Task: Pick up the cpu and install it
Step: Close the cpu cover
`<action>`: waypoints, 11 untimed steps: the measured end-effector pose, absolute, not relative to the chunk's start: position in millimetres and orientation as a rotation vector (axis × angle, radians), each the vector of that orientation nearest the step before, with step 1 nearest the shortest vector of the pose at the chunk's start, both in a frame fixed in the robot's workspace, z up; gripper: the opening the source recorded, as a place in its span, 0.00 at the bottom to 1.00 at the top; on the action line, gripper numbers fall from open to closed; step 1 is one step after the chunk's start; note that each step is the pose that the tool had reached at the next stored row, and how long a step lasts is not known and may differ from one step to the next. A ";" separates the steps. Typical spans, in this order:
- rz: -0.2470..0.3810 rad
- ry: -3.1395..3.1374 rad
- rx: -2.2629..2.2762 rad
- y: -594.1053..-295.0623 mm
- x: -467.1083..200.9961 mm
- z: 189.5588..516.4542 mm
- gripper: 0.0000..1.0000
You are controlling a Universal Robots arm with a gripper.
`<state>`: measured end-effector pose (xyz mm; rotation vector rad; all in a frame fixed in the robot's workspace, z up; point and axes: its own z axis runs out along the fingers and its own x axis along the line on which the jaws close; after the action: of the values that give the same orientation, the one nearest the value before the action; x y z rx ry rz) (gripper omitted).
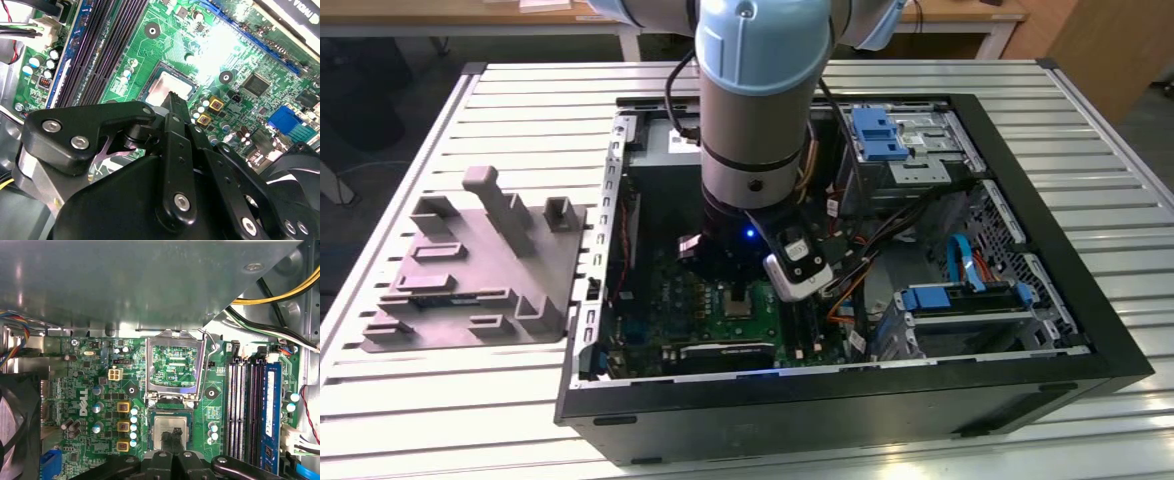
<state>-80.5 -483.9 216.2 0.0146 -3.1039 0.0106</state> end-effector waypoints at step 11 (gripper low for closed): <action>0.010 -3.107 0.015 -483.8 -80.4 227.6 0.11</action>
<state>-80.4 -483.8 227.6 0.0147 -3.1069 0.0102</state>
